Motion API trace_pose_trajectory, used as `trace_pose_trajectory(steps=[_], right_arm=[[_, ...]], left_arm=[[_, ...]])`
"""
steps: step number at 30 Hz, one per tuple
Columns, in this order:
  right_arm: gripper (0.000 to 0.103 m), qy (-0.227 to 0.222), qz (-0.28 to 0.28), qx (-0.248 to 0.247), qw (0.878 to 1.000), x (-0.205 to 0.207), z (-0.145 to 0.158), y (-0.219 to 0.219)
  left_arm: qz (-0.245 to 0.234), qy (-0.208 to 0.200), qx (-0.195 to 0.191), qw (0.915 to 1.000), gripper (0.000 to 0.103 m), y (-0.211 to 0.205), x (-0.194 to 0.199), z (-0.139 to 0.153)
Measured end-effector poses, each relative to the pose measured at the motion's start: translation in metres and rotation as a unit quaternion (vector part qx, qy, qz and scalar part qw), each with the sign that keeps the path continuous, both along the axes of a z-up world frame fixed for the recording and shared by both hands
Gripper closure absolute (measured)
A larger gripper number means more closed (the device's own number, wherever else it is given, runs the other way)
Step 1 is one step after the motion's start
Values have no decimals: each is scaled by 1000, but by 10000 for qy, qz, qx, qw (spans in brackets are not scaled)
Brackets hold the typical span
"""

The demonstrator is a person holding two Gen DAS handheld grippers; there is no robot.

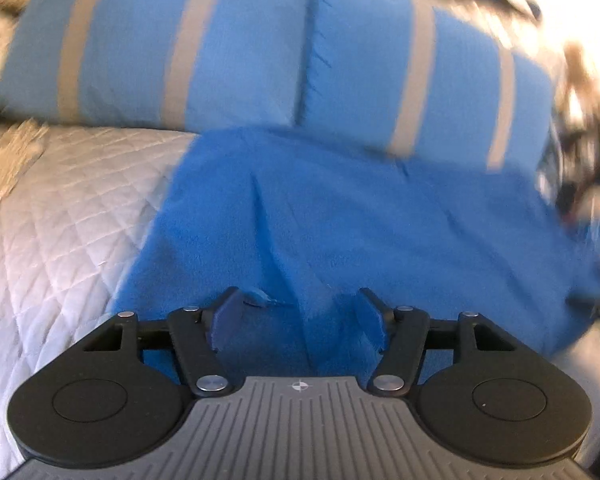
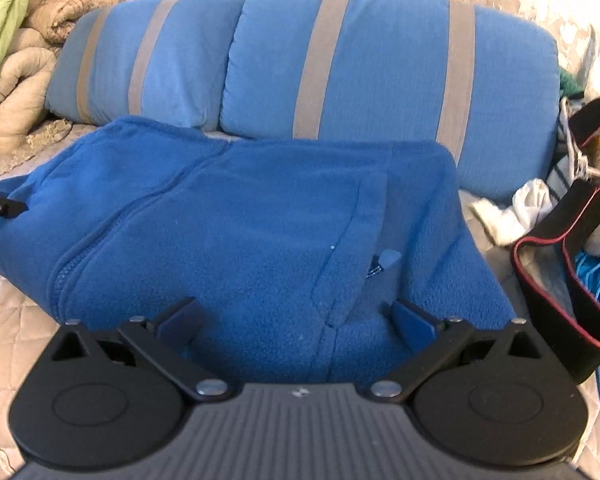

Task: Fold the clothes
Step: 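Press both open grippers over the folded hoodie to flatten it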

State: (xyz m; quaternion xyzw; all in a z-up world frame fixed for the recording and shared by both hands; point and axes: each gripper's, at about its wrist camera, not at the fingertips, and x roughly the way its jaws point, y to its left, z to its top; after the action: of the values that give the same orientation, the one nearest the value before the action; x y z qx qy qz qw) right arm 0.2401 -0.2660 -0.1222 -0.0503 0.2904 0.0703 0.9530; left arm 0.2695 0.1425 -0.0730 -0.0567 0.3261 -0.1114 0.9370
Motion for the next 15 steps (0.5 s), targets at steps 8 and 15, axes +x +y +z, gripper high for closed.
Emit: trace_pose_trajectory(steps=[8, 15], right_arm=[[0, -643, -331, 5, 9974, -23, 20, -16], [0, 12, -437, -16, 9990, -10, 7, -17]], left_arm=[[621, -45, -176, 9979, 44, 21, -35, 10], [580, 364, 477, 9965, 37, 11, -19, -8]])
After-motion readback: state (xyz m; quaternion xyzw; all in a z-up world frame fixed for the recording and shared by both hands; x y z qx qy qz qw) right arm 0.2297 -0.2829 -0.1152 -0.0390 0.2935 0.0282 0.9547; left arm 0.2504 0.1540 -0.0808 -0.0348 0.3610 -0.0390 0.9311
